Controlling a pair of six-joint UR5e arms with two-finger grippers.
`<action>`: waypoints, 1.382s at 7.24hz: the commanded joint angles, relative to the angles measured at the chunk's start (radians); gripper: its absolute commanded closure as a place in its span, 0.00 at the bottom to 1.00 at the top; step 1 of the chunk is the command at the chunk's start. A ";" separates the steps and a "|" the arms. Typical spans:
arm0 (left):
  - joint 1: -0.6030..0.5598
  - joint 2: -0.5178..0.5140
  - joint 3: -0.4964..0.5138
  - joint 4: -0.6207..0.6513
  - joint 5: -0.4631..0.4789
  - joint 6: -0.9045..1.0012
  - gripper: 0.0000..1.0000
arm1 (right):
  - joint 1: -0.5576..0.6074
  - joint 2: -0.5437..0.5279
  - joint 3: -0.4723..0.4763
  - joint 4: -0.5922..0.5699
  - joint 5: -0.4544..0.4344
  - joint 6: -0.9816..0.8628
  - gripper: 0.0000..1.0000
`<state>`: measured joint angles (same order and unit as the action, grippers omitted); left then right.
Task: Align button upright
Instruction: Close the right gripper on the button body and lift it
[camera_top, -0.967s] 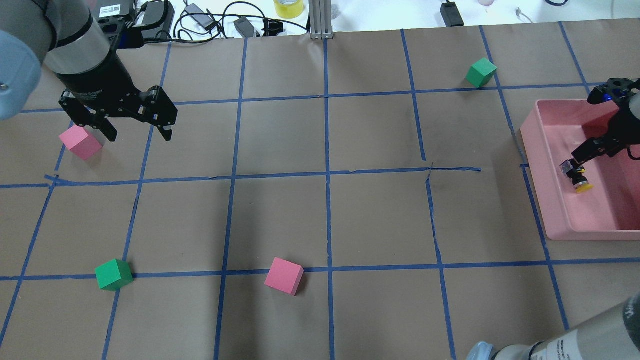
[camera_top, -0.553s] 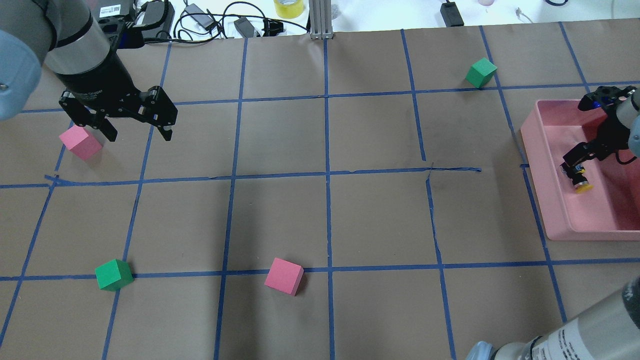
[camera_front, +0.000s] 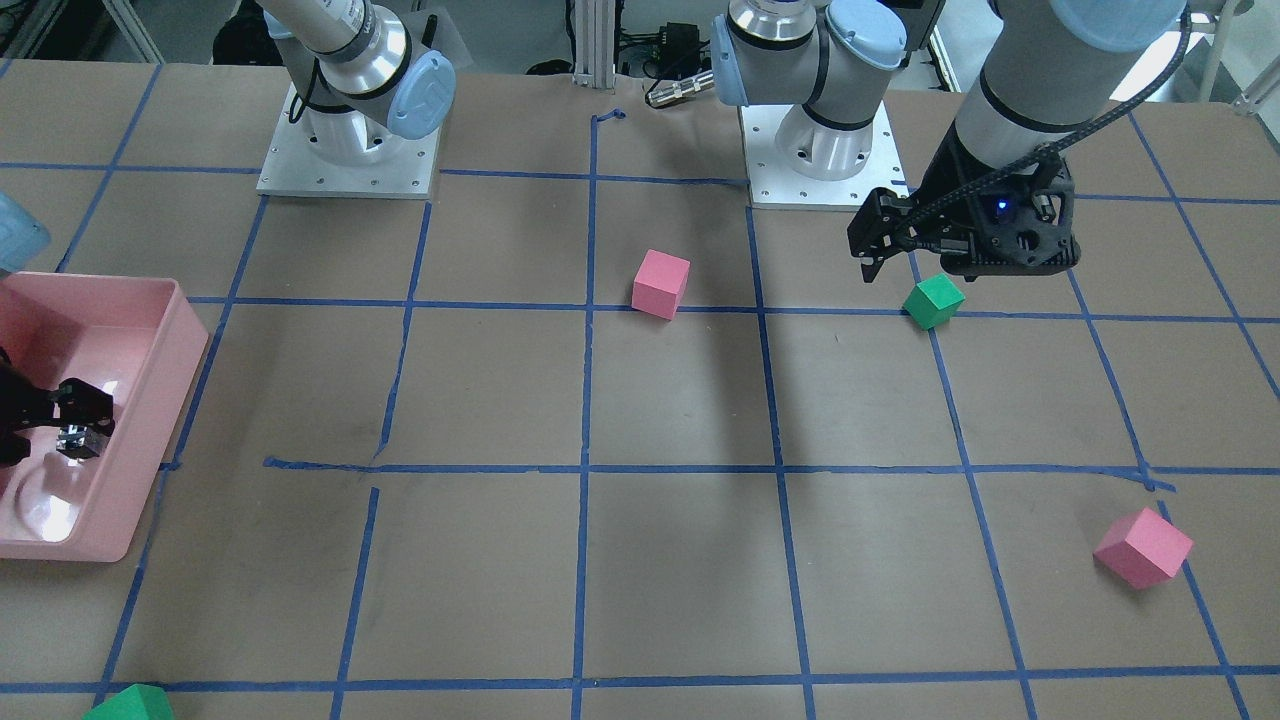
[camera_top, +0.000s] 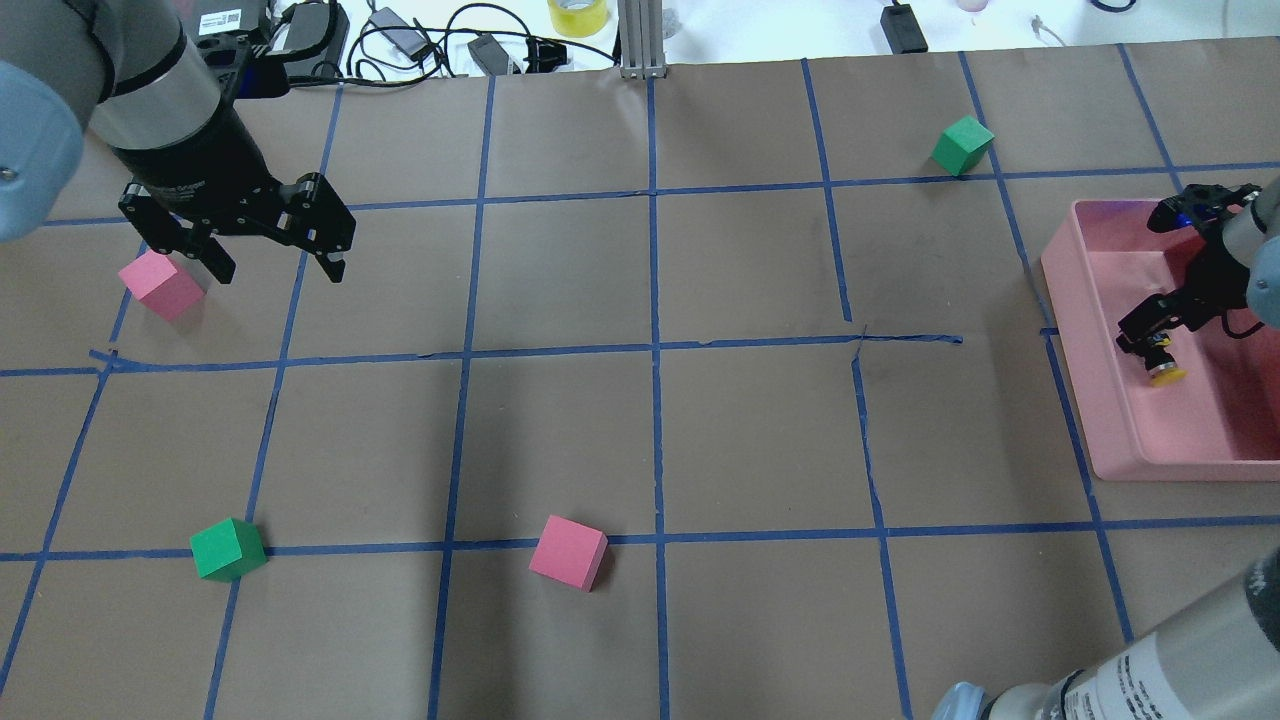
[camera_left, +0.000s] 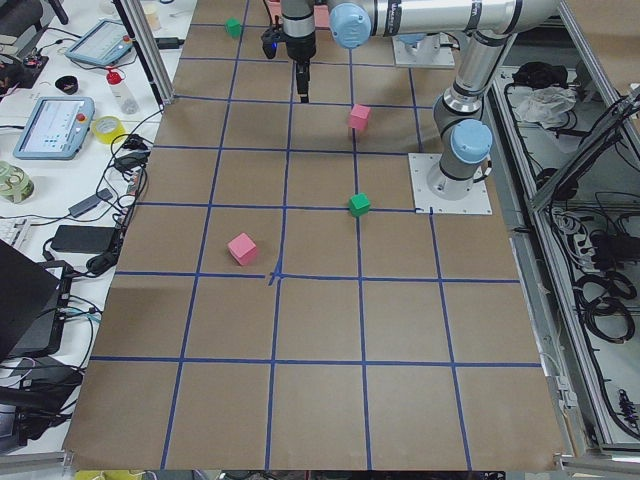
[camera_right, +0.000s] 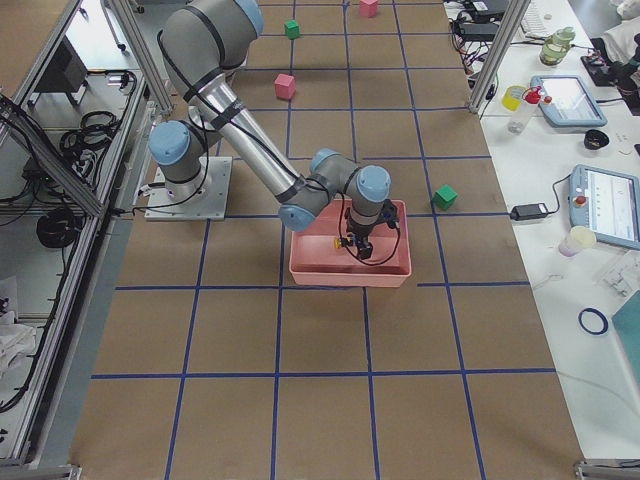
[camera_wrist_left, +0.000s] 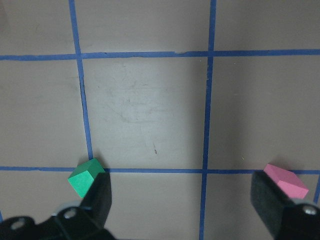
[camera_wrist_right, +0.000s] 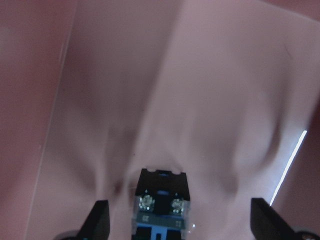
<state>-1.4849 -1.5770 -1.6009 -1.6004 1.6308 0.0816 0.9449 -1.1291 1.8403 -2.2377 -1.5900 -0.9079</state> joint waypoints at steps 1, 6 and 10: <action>0.000 0.000 -0.001 0.001 0.000 0.000 0.00 | 0.000 -0.003 -0.001 0.006 -0.002 -0.002 0.53; 0.000 0.000 -0.001 0.001 -0.002 0.000 0.00 | 0.000 -0.050 -0.016 0.018 -0.002 0.015 1.00; 0.000 0.000 -0.002 0.001 -0.002 -0.002 0.00 | 0.087 -0.167 -0.219 0.308 0.001 0.165 1.00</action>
<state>-1.4849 -1.5769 -1.6019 -1.5999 1.6291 0.0800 0.9832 -1.2690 1.7334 -2.0913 -1.5895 -0.8267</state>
